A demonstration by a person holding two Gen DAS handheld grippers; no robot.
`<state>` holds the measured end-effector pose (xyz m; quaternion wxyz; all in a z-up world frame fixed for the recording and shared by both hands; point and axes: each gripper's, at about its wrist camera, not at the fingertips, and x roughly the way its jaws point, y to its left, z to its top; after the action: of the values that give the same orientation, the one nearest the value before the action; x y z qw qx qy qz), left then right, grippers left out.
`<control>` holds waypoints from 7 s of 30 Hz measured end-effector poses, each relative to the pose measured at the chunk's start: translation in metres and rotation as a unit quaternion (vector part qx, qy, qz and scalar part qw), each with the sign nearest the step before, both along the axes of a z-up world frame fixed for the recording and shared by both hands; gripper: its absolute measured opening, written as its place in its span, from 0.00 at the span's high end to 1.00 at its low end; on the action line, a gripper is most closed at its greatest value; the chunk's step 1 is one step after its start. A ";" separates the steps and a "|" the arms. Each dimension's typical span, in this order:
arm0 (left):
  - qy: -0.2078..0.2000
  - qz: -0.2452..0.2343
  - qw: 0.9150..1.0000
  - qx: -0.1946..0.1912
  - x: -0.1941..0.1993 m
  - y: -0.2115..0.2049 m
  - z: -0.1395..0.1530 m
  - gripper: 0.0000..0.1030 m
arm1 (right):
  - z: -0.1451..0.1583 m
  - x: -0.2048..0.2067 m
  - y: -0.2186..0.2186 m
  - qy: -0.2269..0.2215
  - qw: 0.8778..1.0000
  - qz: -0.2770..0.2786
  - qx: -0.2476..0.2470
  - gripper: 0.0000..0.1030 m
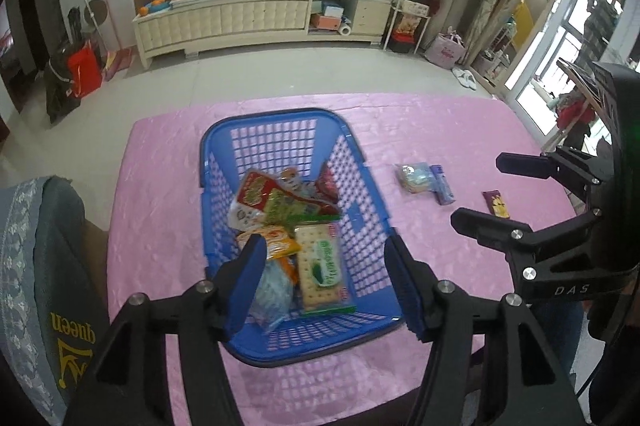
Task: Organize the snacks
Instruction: 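Withdraw both tools from the basket toward the remaining snacks, then grasp the clear bread bun bag with the left tool while the right tool grasps the purple chip bag, then carry the bun bag and chip bag over the blue basket with both tools, then open both tools to drop the bun bag and chip bag into the basket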
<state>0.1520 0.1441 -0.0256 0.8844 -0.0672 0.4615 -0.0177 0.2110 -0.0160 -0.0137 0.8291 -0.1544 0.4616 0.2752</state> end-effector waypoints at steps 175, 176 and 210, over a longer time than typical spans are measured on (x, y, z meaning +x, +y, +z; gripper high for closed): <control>0.018 -0.001 1.000 0.019 0.044 -0.073 0.006 0.47 | -0.017 0.013 -0.051 0.023 0.996 -0.042 0.081 0.48; 0.018 0.005 1.000 0.017 0.043 -0.066 0.005 0.47 | -0.018 0.015 -0.041 0.026 0.996 -0.036 0.082 0.48; 0.039 0.054 0.998 -0.014 0.046 0.030 -0.031 0.47 | -0.054 0.018 0.051 0.013 1.000 -0.005 -0.009 0.00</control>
<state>0.1985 0.1742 -0.0570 0.8644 -0.1055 0.4909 0.0262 0.2294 0.0354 -0.0678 0.8231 -0.1558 0.4753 0.2689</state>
